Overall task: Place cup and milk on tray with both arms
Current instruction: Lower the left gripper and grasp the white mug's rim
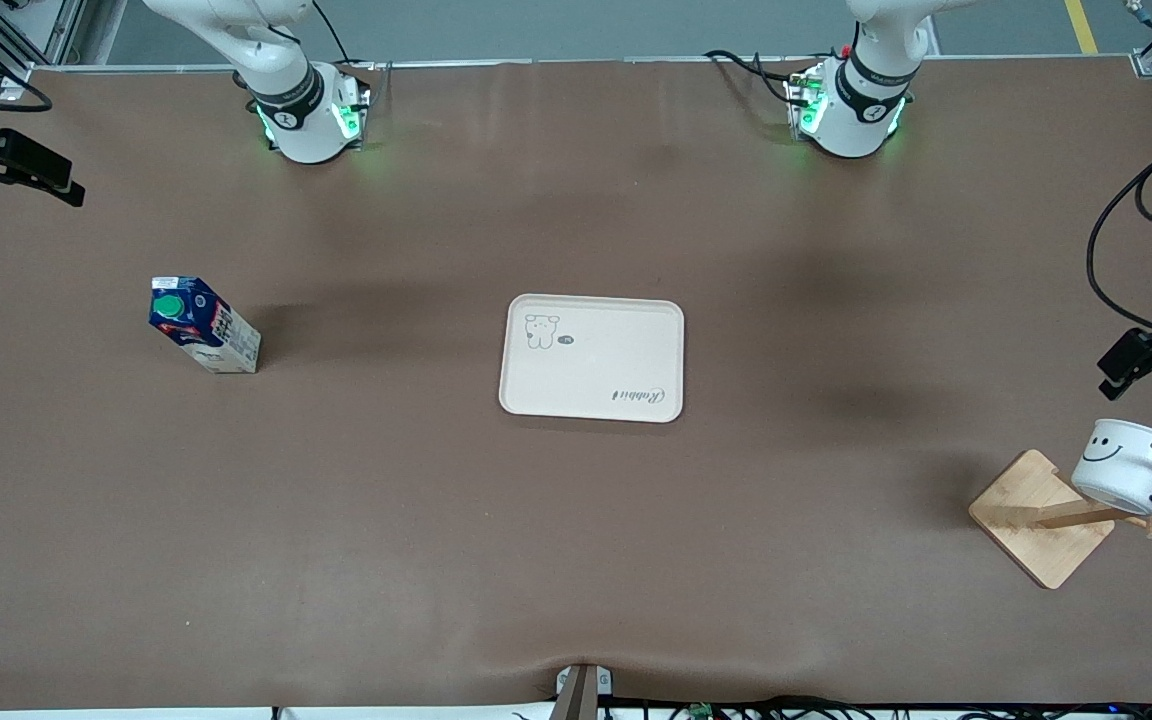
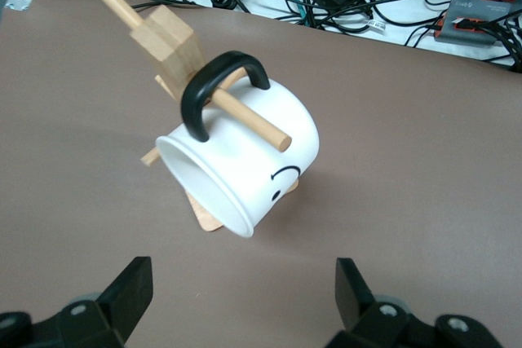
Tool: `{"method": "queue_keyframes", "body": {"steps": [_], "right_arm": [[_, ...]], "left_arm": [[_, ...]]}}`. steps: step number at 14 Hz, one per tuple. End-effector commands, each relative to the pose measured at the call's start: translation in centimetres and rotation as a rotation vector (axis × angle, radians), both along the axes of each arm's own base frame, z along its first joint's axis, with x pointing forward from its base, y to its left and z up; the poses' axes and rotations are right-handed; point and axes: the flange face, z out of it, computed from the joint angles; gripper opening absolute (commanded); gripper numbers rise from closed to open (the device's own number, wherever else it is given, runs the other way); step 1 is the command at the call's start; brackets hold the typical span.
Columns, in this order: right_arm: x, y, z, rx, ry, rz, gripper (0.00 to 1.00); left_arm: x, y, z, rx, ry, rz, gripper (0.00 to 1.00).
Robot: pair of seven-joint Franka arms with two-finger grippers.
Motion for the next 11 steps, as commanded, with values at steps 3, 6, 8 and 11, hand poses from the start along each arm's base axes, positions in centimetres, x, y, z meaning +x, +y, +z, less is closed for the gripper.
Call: {"method": "queue_keyframes", "body": {"steps": [3,6,8,11], "right_arm": [[-0.7,-0.1,0.3,0.015,-0.004,-0.013,1.0],[-0.8,-0.1,0.3,0.016,-0.003,-0.013,1.0],[-0.8,-0.2,0.3,0.015,-0.003,-0.015,1.0],[-0.8,-0.2,0.3,0.016,-0.003,-0.015,1.0]], "left_arm": [[1.9,0.4,-3.7,-0.012,-0.062,-0.005,0.83],[3.0,0.5,-5.8,-0.005,-0.078,-0.019,0.72],[3.7,0.7,-6.1,0.012,-0.078,-0.056,0.62],[3.8,0.7,-6.5,0.02,-0.071,-0.078,0.37]]}}
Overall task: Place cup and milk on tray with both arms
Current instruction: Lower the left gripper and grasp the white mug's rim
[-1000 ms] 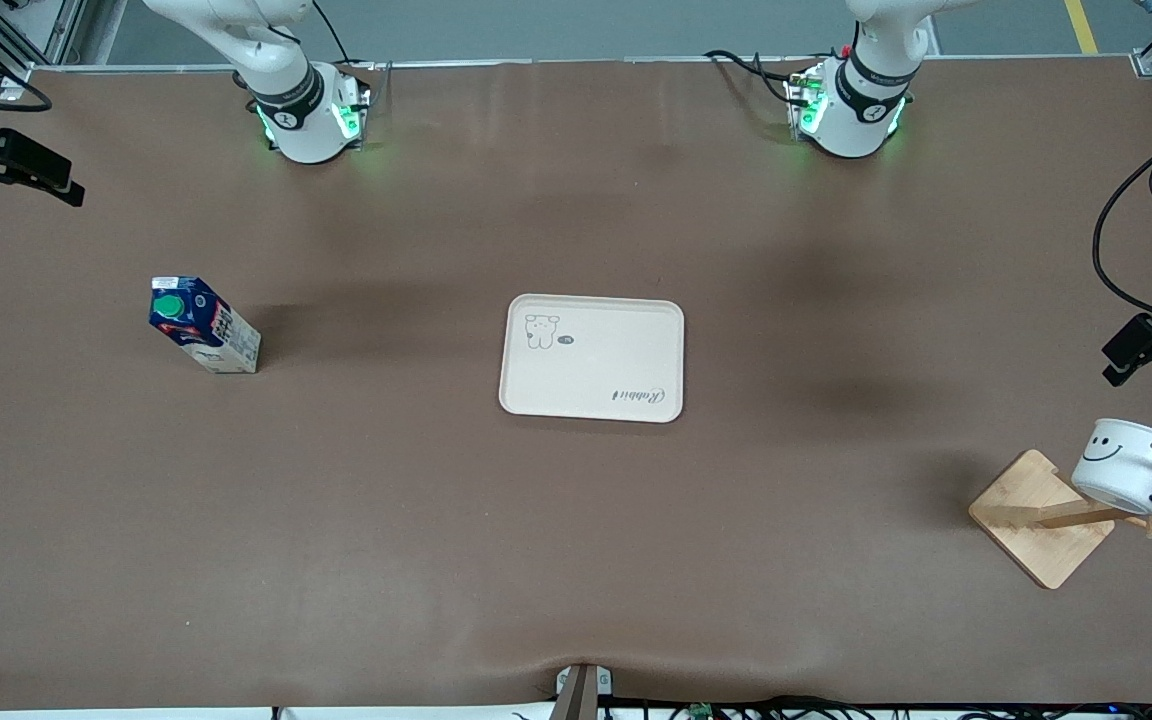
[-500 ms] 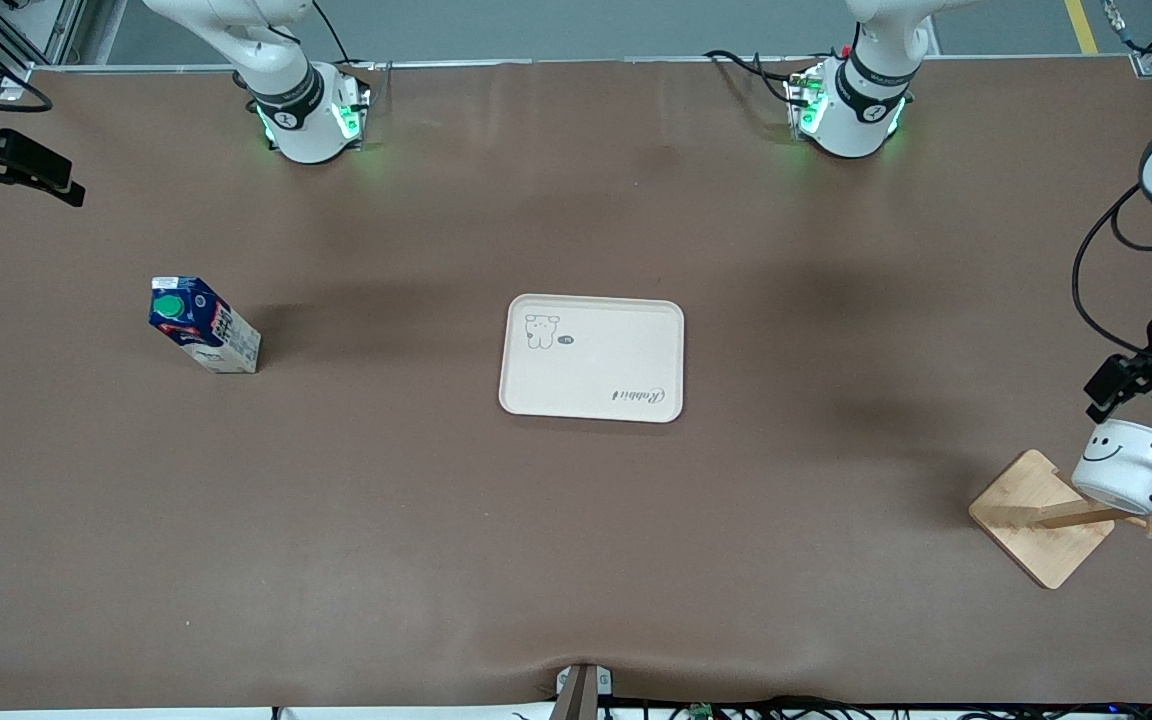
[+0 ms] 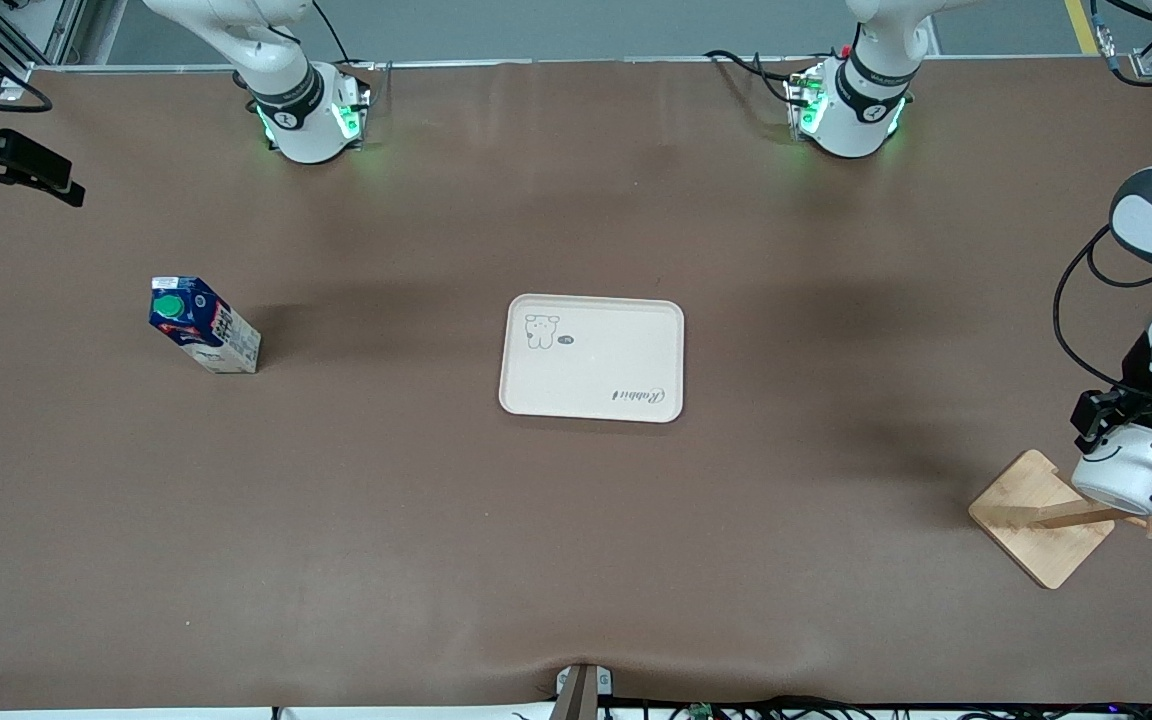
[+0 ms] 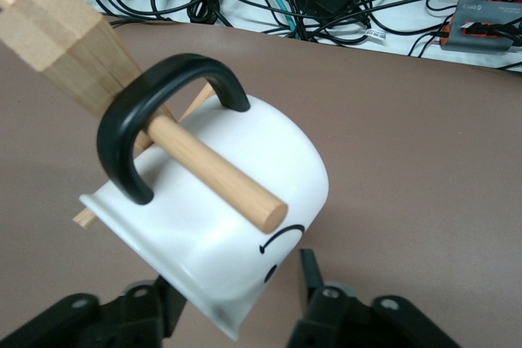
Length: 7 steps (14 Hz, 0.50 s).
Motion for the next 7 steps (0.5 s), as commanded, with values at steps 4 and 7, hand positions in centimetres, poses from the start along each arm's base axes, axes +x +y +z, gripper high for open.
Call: {"method": "queue_keyframes", "body": {"steps": [4,7], "right_arm": [[-0.7,-0.1,0.2,0.016,-0.002,-0.014,1.0],[-0.5,-0.3,0.0,0.015,0.002,-0.017,1.0]], "left_arm": [[1.0,-1.2,0.7,0.021,-0.017,-0.086,0.09],[1.3,-3.5,0.8,0.014,-0.02,-0.126,0.0]]}}
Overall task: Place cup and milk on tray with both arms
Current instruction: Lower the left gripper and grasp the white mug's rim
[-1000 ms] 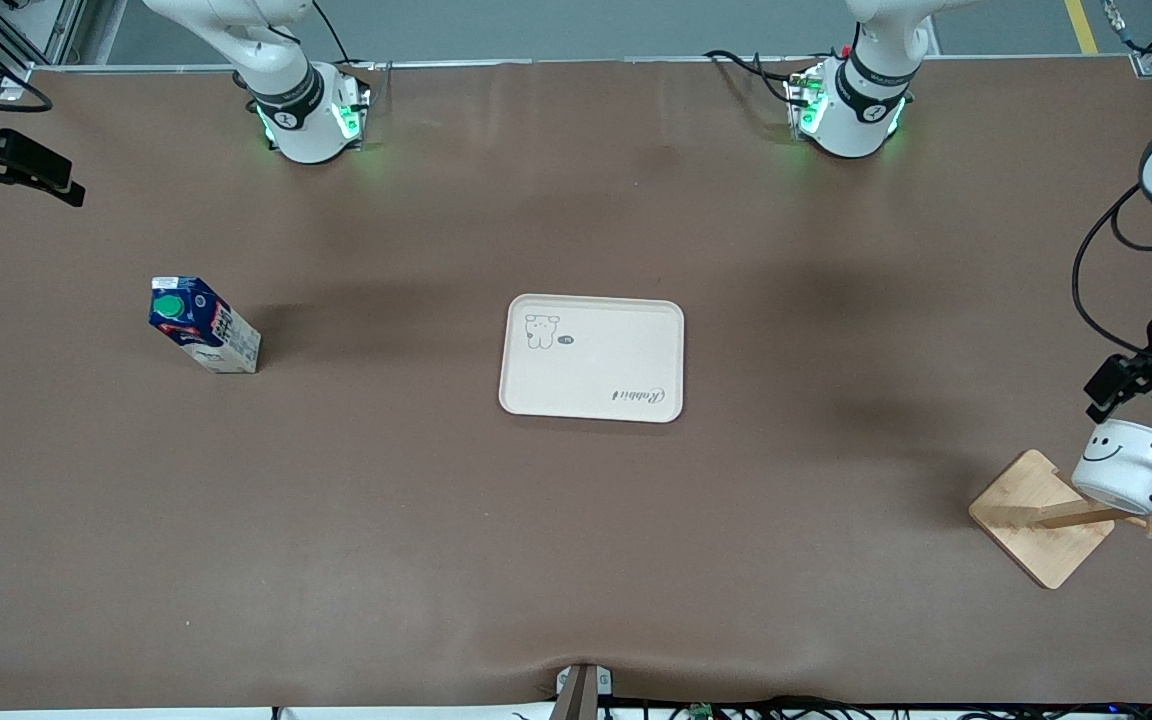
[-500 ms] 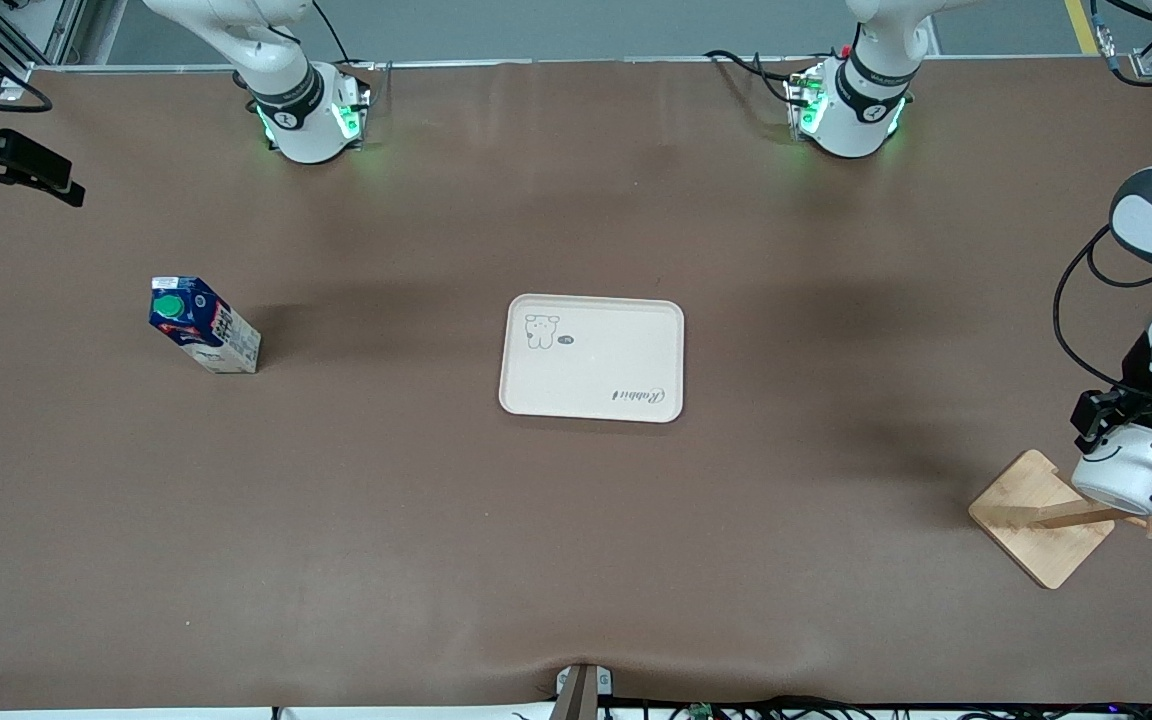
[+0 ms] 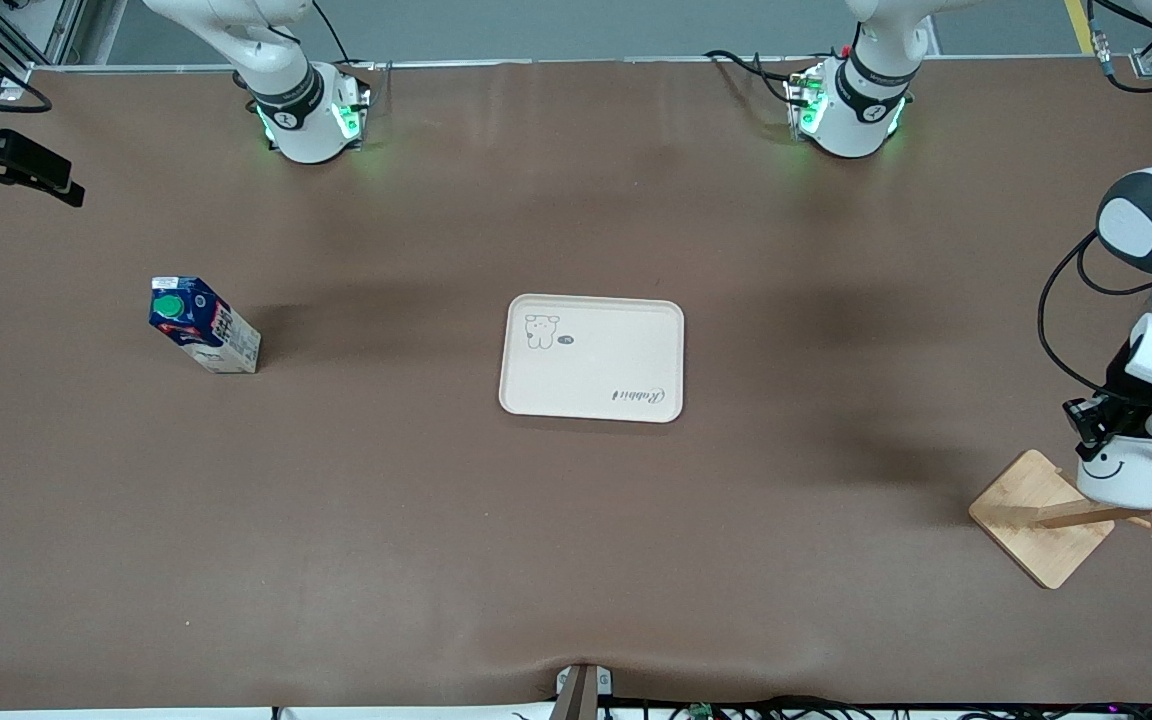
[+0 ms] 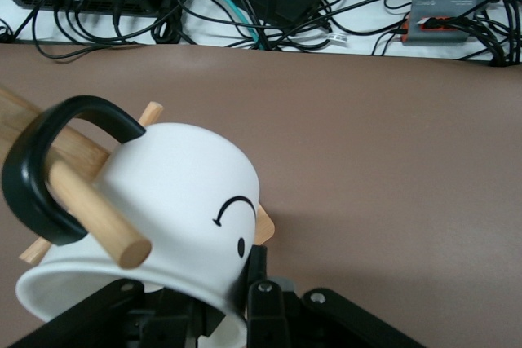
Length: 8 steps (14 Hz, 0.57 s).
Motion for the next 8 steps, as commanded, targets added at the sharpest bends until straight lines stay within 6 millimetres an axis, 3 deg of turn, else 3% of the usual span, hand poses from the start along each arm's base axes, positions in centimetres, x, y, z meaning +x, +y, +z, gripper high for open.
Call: {"method": "queue_keyframes", "body": {"steps": [1,3,7,8], "right_arm": [[-0.5,-0.6,0.1,0.015,0.001,-0.022,1.0],[-0.5,-0.9,0.0,0.015,0.002,-0.028,1.0],[-0.5,-0.8,0.0,0.015,0.002,-0.026,1.0],[-0.5,-0.8,0.0,0.015,0.002,-0.026,1.0]], "left_arm": [[0.5,-1.3,0.3,-0.009,-0.007,-0.037,0.0],[0.5,-3.3,1.2,-0.006,-0.012,-0.076,0.0],[-0.7,-4.5,4.4,0.03,0.029,-0.149,0.0],[-1.1,-5.6,5.3,0.028,0.043,-0.167,0.0]]}}
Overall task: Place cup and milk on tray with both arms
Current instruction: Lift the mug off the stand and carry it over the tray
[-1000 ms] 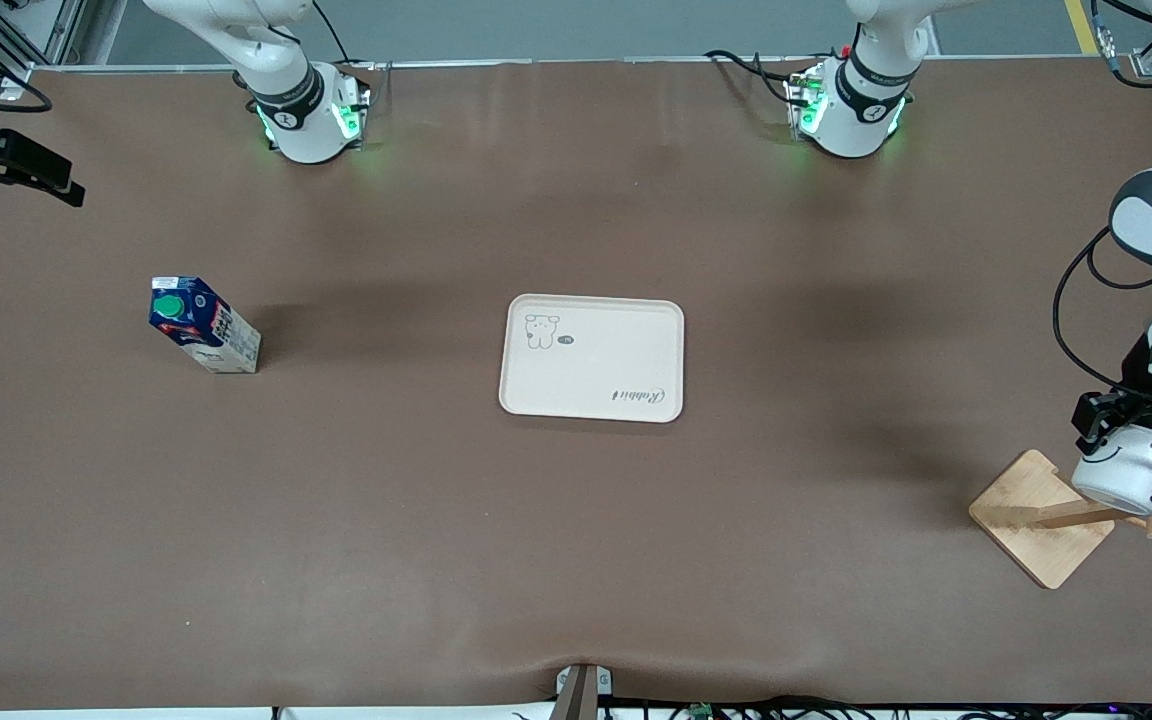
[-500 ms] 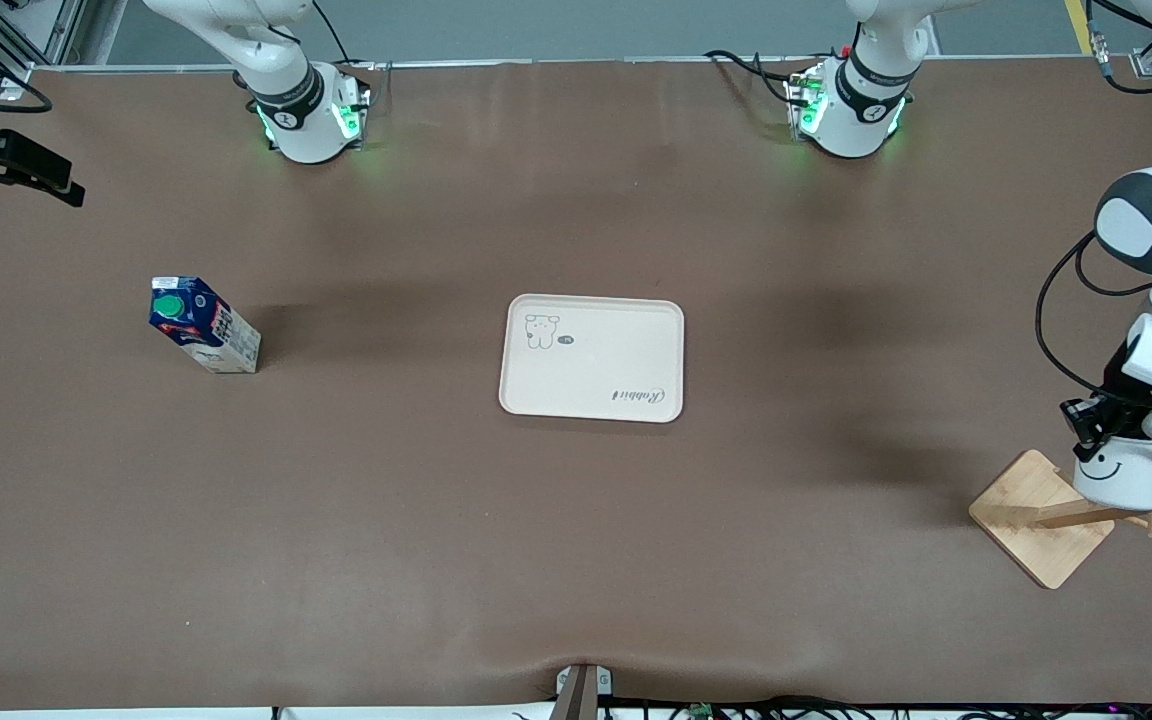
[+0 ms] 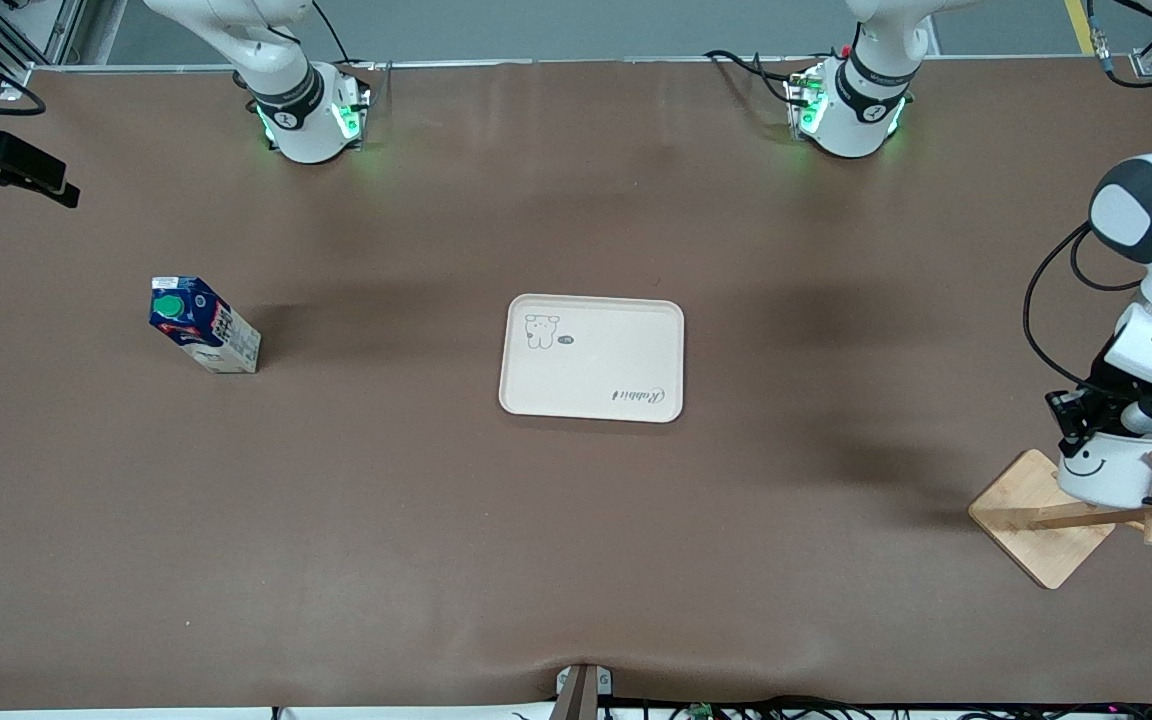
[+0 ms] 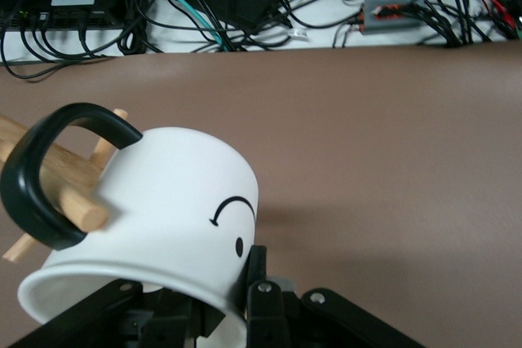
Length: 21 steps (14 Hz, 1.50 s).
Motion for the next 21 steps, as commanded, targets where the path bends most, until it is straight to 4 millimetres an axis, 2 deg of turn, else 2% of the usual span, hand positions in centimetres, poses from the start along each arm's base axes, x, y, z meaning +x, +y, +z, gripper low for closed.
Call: {"method": "queue_keyframes", "body": {"steps": [1,6,9,12,15,17,21], "right_arm": [[-0.4,-0.2,0.1,0.015,0.0,-0.014,1.0],[-0.1,-0.3,0.1,0.015,-0.001,-0.016,1.0],[0.2,-0.5,0.0,0.014,-0.003,-0.015,1.0],[0.8,-0.3,0.4,0.009,-0.013,-0.006,1.0],[0.8,0.3,0.4,0.009,-0.013,0.006,1.0],[0.9,-0.1,0.4,0.013,-0.018,-0.001,1.0],[1.4,0.3,-0.2,0.017,-0.011,0.013,1.0]], "left_arm": [[-0.9,-3.4,3.1,0.006,0.023,-0.072,0.0],[-2.4,-9.9,5.1,-0.029,0.164,-0.115,0.0],[-3.3,-17.3,4.5,-0.091,0.271,-0.049,0.0],[-5.1,-25.2,2.1,-0.146,0.35,0.021,0.0],[-7.1,-32.7,-1.8,-0.16,0.438,0.023,0.0],[-8.5,-36.3,-4.7,-0.159,0.5,0.012,0.0],[-10.6,-41.0,-9.6,-0.137,0.634,-0.006,0.0]]}}
